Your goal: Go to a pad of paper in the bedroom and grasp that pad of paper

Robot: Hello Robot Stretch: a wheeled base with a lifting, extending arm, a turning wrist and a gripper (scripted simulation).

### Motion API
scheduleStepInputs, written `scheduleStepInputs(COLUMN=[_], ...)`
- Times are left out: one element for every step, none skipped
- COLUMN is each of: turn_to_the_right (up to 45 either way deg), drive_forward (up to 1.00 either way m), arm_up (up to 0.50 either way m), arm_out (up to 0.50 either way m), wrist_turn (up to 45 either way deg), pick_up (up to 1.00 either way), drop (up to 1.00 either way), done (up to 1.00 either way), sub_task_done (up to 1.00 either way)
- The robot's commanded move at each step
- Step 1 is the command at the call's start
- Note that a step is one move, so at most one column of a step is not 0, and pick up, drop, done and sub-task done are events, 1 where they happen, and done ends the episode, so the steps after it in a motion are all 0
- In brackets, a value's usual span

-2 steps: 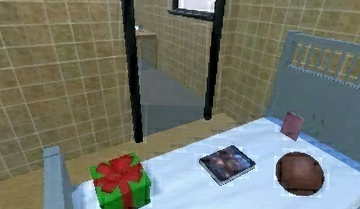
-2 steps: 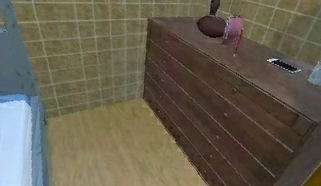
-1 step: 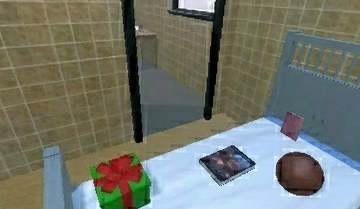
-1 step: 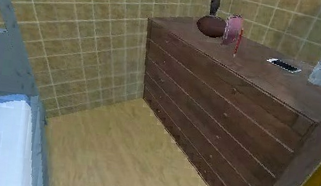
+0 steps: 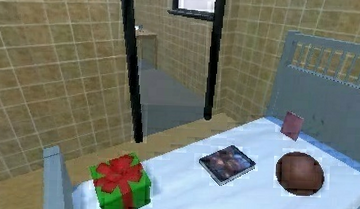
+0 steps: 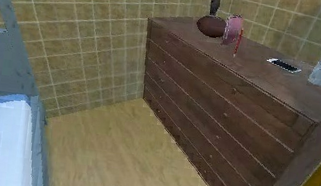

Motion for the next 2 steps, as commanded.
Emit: scheduleStepInputs(turn_to_the_right=[-45.0,3.0], drive_forward=[0.0,0.0], arm_up=[0.0,0.0], arm_out=[0.0,0.0], wrist_turn=[0.0,0.0], pick_up=[0.0,0.0], drop=[0.0,0.0], done=[0.0,0.0], sub_task_done=[0.0,0.0])
